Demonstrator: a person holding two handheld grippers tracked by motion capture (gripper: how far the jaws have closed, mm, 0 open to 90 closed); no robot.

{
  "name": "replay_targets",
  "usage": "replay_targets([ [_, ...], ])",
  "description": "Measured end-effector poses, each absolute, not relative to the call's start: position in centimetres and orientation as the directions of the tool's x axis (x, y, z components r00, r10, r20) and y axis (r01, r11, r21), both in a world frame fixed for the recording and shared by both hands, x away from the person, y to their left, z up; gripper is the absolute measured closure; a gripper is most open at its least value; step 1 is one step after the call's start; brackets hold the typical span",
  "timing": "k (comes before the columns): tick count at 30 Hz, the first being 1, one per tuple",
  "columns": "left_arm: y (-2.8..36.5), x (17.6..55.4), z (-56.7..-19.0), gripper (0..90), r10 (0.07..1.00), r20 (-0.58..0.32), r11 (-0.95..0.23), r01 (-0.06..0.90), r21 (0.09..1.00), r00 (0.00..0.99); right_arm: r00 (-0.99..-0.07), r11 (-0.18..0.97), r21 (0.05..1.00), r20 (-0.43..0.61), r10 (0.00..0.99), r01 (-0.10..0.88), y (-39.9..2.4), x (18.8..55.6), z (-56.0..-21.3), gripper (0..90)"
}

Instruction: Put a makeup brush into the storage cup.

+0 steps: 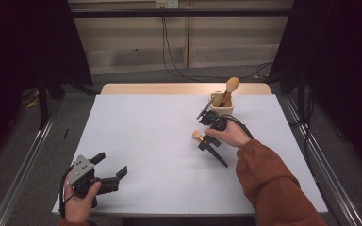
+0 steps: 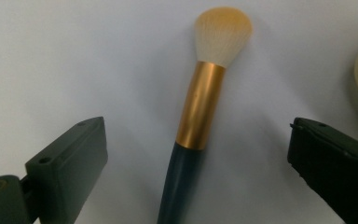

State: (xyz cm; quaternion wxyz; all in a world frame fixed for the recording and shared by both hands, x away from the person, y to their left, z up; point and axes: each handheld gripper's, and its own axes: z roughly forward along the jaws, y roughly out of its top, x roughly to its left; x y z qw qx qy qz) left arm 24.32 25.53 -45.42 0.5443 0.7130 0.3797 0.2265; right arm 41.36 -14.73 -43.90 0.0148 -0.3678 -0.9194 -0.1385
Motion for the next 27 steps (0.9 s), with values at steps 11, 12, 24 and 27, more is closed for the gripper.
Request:
replay_targets([
  [11, 25.4, 24.3, -45.5, 2.4, 0.785, -0.086, -0.126, 0.295, 0.947, 0.613, -0.729, 0.71, 0.165, 0.121, 0.674, 0.684, -13.6, 42.2, -44.9, 20.7],
  [12, 25.4, 24.3, -45.5, 2.4, 0.785, -0.087, -0.126, 0.295, 0.947, 0.614, -0.726, 0.708, 0.163, 0.123, 0.676, 0.687, -13.5, 42.2, -45.0, 22.3],
  [24, 25.3, 24.4, -45.5, 2.4, 0.784, -0.086, -0.127, 0.294, 0.947, 0.615, -0.743, 0.728, 0.165, 0.043, 0.668, 0.665, -12.9, 42.0, -45.3, 49.4],
  [27, 25.3, 24.4, -45.5, 2.4, 0.784, -0.082, -0.132, 0.294, 0.946, 0.616, -0.734, 0.723, 0.151, 0.033, 0.678, 0.674, -12.6, 42.1, -45.3, 51.6],
])
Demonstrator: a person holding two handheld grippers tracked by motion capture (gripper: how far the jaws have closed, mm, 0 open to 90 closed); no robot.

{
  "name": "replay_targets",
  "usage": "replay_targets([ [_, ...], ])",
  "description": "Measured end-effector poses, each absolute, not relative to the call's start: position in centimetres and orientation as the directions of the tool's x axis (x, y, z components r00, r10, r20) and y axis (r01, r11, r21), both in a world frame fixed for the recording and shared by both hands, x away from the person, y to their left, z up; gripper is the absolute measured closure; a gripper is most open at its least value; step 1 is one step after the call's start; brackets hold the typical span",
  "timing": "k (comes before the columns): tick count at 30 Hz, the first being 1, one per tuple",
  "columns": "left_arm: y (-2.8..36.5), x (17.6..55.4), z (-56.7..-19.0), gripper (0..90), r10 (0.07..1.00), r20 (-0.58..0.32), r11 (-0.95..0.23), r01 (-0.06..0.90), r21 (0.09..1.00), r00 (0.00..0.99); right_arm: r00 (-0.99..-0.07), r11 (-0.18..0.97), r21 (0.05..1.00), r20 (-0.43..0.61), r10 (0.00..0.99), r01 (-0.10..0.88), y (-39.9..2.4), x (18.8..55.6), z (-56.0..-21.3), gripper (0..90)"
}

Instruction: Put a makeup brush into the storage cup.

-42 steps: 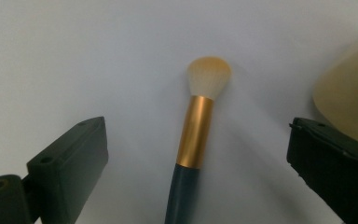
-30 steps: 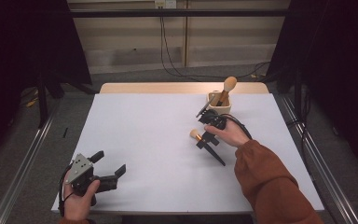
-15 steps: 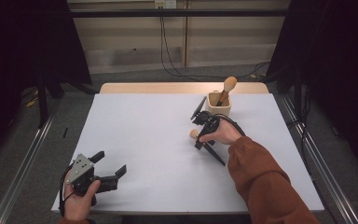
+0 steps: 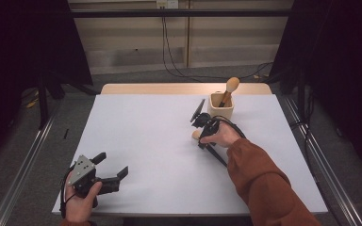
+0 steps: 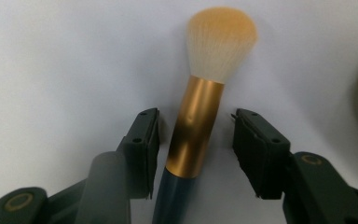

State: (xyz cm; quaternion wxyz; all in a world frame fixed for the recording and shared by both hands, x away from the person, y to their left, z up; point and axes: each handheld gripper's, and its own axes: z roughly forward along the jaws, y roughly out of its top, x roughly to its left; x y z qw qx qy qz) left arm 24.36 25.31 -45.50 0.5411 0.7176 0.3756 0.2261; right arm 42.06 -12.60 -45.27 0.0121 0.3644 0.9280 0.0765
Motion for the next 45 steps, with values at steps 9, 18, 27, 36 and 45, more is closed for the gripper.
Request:
replay_targets([
  [9, 25.2, 24.4, -45.5, 2.4, 0.781, -0.083, -0.135, 0.297, 0.945, 0.619, -0.729, 0.719, 0.144, 0.029, 0.684, 0.68, -12.4, 42.1, -45.2, 66.9],
  [18, 25.2, 24.4, -45.5, 2.4, 0.78, -0.083, -0.136, 0.298, 0.945, 0.62, -0.721, 0.712, 0.133, 0.031, 0.692, 0.689, -12.4, 42.3, -45.1, 74.5],
  [27, 25.2, 24.4, -45.6, 2.4, 0.779, -0.083, -0.139, 0.3, 0.944, 0.622, -0.721, 0.71, 0.145, 0.039, 0.692, 0.689, -12.6, 42.2, -45.0, 74.6],
  [36, 25.1, 24.3, -45.6, 2.4, 0.776, -0.081, -0.143, 0.3, 0.943, 0.625, -0.719, 0.694, 0.223, 0.052, 0.693, 0.685, -13.4, 41.8, -43.1, 74.6],
  [45, 25.0, 24.4, -45.6, 2.4, 0.778, -0.082, -0.139, 0.297, 0.945, 0.623, -0.702, 0.644, 0.337, 0.078, 0.708, 0.687, -14.8, 41.0, -40.5, 74.6],
])
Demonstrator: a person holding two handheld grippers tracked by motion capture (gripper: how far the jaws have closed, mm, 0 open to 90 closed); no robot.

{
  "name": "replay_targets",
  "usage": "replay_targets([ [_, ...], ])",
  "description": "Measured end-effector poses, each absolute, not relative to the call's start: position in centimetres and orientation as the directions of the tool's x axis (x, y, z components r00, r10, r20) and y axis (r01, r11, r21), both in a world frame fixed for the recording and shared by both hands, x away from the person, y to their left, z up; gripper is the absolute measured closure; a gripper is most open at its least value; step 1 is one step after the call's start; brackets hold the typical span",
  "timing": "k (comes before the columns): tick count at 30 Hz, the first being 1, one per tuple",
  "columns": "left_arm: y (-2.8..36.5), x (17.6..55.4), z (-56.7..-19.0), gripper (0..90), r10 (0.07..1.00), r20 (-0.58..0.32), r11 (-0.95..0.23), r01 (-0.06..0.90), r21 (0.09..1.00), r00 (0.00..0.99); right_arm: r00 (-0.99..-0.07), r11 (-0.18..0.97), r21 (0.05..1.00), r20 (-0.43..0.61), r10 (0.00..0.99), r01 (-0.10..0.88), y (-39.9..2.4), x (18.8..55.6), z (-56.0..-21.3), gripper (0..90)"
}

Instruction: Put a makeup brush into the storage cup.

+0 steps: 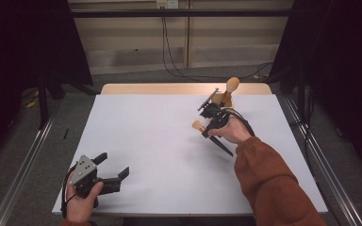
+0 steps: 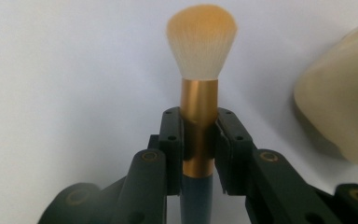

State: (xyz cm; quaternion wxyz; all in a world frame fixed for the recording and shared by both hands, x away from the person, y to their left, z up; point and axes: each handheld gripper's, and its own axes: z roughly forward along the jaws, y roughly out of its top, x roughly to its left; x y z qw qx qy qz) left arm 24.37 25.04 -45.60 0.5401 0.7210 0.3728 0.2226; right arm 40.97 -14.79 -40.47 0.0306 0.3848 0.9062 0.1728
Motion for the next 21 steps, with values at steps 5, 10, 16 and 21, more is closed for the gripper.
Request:
replay_targets([
  [5, 25.1, 24.4, -45.6, 2.4, 0.78, -0.08, -0.141, 0.298, 0.944, 0.621, -0.69, 0.605, 0.419, 0.073, 0.72, 0.677, -15.6, 40.7, -39.6, 74.6],
  [10, 25.1, 24.4, -45.6, 2.4, 0.78, -0.081, -0.139, 0.297, 0.945, 0.621, -0.699, 0.579, 0.497, 0.08, 0.711, 0.646, -15.9, 40.3, -38.9, 74.6],
  [16, 25.1, 24.4, -45.6, 2.4, 0.779, -0.076, -0.144, 0.296, 0.944, 0.622, -0.703, 0.536, 0.575, 0.1, 0.704, 0.618, -16.5, 39.8, -38.9, 74.6],
  [21, 25.1, 24.4, -45.6, 2.4, 0.781, -0.075, -0.144, 0.296, 0.944, 0.62, -0.695, 0.484, 0.636, 0.118, 0.709, 0.602, -17.2, 39.5, -39.1, 74.6],
])
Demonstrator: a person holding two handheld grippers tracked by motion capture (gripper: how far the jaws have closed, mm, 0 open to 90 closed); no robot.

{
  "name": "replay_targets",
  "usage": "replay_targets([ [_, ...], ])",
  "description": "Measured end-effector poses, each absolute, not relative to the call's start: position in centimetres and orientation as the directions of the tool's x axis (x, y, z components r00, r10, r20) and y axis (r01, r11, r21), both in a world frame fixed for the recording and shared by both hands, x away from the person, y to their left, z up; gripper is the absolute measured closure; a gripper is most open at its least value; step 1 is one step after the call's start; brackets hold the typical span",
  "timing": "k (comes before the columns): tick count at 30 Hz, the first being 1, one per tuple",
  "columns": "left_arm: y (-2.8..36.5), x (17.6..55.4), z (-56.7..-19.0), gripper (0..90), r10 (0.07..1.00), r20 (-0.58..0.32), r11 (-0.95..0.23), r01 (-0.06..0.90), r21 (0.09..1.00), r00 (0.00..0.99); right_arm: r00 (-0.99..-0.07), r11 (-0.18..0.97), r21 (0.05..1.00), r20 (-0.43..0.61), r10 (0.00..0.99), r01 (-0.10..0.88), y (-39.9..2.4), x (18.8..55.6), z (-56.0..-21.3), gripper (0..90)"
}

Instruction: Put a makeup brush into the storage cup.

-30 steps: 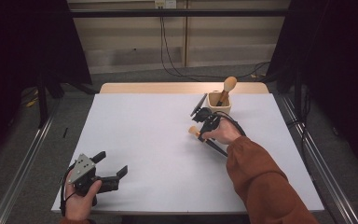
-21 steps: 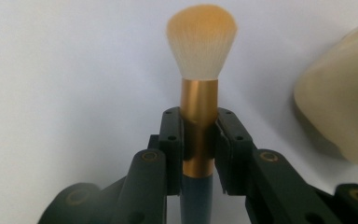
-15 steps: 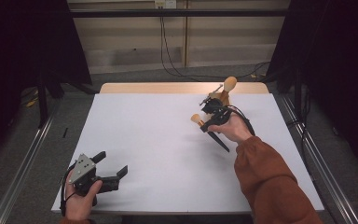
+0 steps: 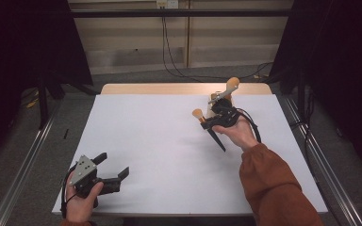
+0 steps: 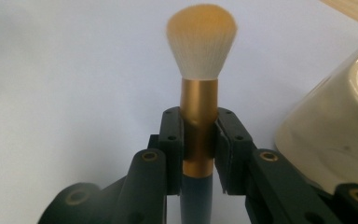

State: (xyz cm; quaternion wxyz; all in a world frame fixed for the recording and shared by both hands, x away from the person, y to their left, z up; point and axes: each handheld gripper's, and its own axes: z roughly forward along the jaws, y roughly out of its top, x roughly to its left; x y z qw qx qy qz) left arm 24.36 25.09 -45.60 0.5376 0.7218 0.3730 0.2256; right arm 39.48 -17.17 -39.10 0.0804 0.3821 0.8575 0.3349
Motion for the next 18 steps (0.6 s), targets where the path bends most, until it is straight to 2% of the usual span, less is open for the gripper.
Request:
replay_targets([
  [18, 25.1, 24.3, -45.6, 2.4, 0.782, -0.069, -0.147, 0.292, 0.945, 0.619, -0.672, 0.297, 0.821, 0.135, 0.728, 0.487, -19.0, 37.9, -39.5, 74.6],
])
